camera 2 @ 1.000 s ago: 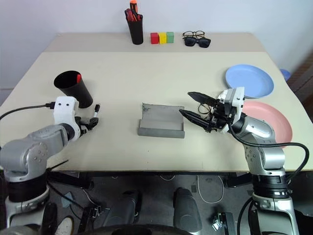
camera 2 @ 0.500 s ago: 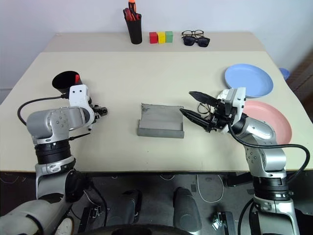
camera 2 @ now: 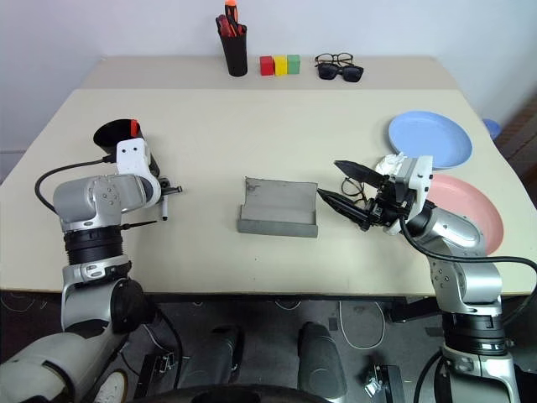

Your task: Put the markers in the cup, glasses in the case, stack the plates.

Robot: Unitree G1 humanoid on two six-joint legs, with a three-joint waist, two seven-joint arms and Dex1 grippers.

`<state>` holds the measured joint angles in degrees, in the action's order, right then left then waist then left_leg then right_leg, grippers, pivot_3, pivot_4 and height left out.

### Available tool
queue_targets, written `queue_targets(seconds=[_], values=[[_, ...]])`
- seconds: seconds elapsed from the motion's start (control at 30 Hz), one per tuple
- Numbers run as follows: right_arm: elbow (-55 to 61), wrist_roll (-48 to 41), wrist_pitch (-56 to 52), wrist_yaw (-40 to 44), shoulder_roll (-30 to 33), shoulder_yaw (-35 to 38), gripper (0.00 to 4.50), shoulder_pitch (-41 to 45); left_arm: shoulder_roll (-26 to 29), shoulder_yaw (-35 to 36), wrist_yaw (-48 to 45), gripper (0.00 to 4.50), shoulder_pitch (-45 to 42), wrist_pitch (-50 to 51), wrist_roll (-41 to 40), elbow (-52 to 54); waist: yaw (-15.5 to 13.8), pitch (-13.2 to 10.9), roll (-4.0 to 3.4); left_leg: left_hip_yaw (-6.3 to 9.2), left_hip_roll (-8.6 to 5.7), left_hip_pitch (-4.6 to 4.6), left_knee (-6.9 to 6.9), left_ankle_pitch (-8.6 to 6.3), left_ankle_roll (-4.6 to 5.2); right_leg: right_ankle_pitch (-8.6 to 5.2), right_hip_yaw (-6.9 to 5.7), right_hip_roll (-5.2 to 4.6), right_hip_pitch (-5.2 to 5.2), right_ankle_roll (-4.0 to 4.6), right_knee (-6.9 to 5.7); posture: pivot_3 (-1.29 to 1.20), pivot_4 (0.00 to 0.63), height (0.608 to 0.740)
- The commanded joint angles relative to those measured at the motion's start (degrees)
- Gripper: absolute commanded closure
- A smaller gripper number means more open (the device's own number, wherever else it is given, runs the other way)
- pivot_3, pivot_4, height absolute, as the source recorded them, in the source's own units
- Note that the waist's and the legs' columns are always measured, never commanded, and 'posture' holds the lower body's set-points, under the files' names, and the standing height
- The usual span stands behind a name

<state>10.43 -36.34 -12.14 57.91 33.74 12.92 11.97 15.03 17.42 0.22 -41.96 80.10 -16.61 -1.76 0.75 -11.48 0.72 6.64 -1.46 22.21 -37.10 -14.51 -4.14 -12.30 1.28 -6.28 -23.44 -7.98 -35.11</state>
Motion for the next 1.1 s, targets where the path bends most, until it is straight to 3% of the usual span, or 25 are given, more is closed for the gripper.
queue_targets(seconds=[0.03, 0.1, 0.17, 0.23, 0.53, 0.73, 1.1], values=[[1.15, -0.95, 1.1, 0.47, 0.94, 2.11, 1.22, 0.3, 2.05, -8.72, -10.21, 4.47, 4.51, 4.33, -9.75, 20.86, 0.18, -0.02, 0.03, 0.0, 0.0, 0.06, 0.01, 0.0, 0.0, 0.01, 0.0, 0.0, -0.07, 0.01, 0.02, 0.0, 0.15, 0.74], [0.6, -0.75, 1.3, 0.67, 0.86, 2.03, 1.22, 0.61, 3.55, -11.55, -13.57, 4.47, 6.62, 1.07, -11.93, 29.71, 0.18, -0.04, 0.05, 0.0, 0.01, 0.18, 0.03, -0.01, -0.01, 0.0, 0.01, -0.01, -0.21, 0.01, 0.01, 0.0, 0.15, 0.74], [-0.12, -0.4, 1.76, 0.84, 0.57, 1.8, 1.22, 1.13, 4.66, -13.04, -13.39, 4.47, 7.63, -7.98, -8.97, 34.09, 0.14, -0.04, 0.04, 0.0, 0.03, 0.17, 0.07, 0.0, -0.02, 0.0, 0.01, 0.0, -0.24, 0.04, -0.01, 0.0, 0.15, 0.74], [-0.74, -0.25, 2.17, 0.99, 0.32, 1.57, 1.22, 1.58, 4.18, -12.65, -8.85, 4.47, 8.19, -25.87, -0.81, 34.33, 0.26, -0.04, 0.03, -0.03, 0.04, 0.09, 0.07, 0.01, -0.04, 0.01, 0.02, 0.01, -0.21, 0.12, -0.01, 0.0, 0.15, 0.74], [-2.01, 0.49, 2.66, 0.57, -0.95, -0.22, 1.22, 3.78, 13.15, -9.36, 7.61, 4.47, 12.67, -63.1, 24.59, 16.52, 0.0, -0.03, 0.02, -0.07, 0.07, 0.02, 0.06, 0.04, -0.04, -0.01, 0.08, 0.06, -0.13, 0.4, 0.09, 0.0, 0.15, 0.74], [-3.31, 0.79, 2.64, 0.8, -1.37, -0.88, 1.22, 5.47, 13.95, -9.02, 14.87, 4.47, 9.14, -75.81, 30.43, 1.56, -0.47, -0.03, 0.06, -0.03, 0.05, 0.13, 0.0, 0.03, -0.02, 0.09, 0.05, 0.06, -0.14, 0.21, 0.11, 0.0, 0.15, 0.74], [-1.98, 0.51, 2.78, 0.25, -0.71, 0.54, 1.22, 4.03, 10.89, -10.33, 16.46, 4.47, -0.07, -88.31, 29.94, -21.79, 0.0, -0.03, 0.05, -0.03, 0.06, 0.1, 0.06, 0.03, -0.02, 0.11, 0.02, 0.06, -0.2, 0.13, 0.02, 0.0, 0.15, 0.74]])
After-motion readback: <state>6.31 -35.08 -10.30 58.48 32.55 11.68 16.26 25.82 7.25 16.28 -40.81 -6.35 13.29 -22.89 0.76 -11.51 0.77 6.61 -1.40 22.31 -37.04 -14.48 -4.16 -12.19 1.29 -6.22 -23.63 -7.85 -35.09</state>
